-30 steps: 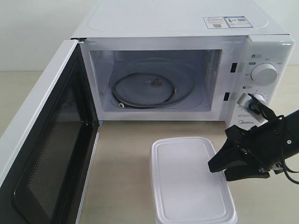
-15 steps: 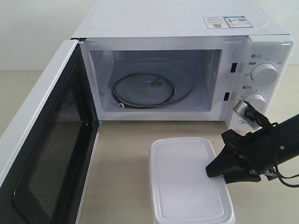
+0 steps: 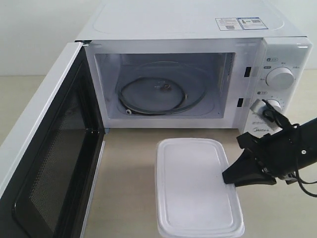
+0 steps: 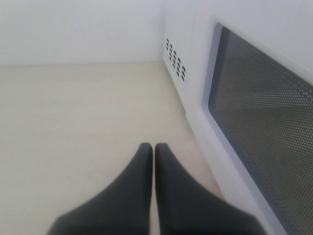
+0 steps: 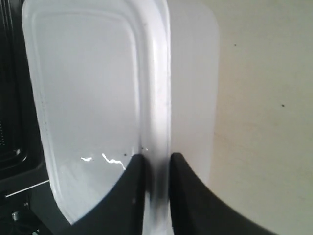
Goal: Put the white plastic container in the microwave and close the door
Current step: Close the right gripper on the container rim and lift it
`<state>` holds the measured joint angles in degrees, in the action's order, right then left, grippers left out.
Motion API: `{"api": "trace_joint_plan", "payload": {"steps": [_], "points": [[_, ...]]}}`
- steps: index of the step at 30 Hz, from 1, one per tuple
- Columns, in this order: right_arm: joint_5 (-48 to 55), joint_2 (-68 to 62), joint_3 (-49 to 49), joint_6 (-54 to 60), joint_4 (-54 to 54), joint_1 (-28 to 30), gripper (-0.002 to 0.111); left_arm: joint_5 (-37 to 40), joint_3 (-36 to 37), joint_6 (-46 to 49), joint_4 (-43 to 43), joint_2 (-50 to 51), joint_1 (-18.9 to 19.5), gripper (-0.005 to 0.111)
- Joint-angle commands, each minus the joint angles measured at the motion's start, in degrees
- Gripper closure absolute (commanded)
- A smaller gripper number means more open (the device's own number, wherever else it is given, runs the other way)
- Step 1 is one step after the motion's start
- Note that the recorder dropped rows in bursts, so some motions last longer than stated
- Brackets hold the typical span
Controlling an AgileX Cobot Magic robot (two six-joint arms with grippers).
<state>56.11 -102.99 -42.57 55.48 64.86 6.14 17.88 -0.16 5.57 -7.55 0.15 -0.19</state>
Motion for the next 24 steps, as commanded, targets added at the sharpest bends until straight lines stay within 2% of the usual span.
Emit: {"api": "trace_joint_plan", "payload": {"steps": [1, 8, 15, 24], "points": [[0.32, 6.03, 1.24, 0.49, 1.31, -0.09, 0.109, -0.36, 0.16, 0.00, 0.03, -0.15, -0.36, 0.103], [-0.19, 14.68, 3.95, -0.91, 2.42, -0.09, 0.109, -0.36, 0.16, 0.00, 0.03, -0.15, -0.36, 0.103], [-3.97, 23.88, 10.49, 2.19, 10.51, -0.09, 0.109, -0.36, 0.16, 0.00, 0.03, -0.15, -0.36, 0.103], [-4.48, 34.28, 16.84, 2.71, 11.55, -0.09, 0.109, -0.36, 0.16, 0.00, 0.03, -0.15, -0.36, 0.103]]}}
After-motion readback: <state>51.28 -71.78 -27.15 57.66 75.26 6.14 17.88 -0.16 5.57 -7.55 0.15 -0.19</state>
